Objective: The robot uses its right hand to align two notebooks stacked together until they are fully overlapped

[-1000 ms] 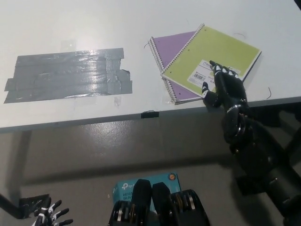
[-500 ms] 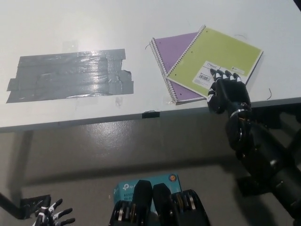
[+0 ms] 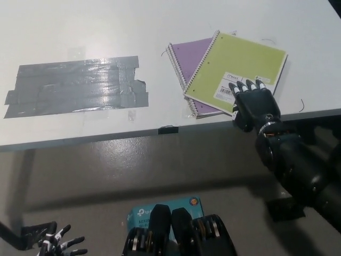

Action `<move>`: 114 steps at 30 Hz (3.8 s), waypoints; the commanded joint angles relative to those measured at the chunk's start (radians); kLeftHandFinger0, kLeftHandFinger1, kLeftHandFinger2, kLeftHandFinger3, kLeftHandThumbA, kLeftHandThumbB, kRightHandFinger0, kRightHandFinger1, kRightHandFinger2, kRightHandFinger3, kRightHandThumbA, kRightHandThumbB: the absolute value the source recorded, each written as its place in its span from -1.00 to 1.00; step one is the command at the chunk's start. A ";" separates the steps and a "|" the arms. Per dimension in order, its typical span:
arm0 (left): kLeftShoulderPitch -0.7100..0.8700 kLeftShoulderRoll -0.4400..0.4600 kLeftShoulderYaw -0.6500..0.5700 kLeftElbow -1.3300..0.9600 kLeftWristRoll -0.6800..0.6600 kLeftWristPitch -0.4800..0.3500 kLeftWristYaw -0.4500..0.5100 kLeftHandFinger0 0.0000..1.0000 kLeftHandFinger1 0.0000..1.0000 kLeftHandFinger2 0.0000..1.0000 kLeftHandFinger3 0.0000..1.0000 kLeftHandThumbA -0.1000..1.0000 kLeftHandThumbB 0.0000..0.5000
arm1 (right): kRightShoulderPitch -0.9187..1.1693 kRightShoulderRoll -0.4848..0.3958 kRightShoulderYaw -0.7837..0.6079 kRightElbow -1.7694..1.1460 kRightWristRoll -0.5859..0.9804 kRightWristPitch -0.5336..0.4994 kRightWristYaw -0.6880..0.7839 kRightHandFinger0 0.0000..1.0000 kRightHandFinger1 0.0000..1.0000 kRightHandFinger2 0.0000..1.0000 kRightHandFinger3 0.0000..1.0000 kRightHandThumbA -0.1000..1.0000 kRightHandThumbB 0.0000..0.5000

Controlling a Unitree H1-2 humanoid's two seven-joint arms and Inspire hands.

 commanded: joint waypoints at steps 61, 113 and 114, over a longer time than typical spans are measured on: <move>0.013 0.018 0.001 -0.041 -0.017 -0.012 -0.021 0.24 0.38 0.39 1.00 1.00 1.00 | -0.134 -0.173 0.166 0.076 -0.396 -0.458 -0.026 1.00 1.00 1.00 1.00 1.00 0.57; 0.060 0.023 0.007 -0.046 -0.007 -0.023 -0.012 0.08 0.22 0.29 1.00 1.00 1.00 | -0.352 -0.248 -0.039 0.007 -0.401 -0.582 -0.130 1.00 1.00 1.00 1.00 1.00 -0.14; 0.062 0.022 0.006 -0.046 -0.005 -0.025 -0.011 0.11 0.22 0.27 1.00 1.00 1.00 | -0.347 -0.230 -0.066 0.011 -0.383 -0.564 -0.129 1.00 1.00 1.00 1.00 1.00 -0.11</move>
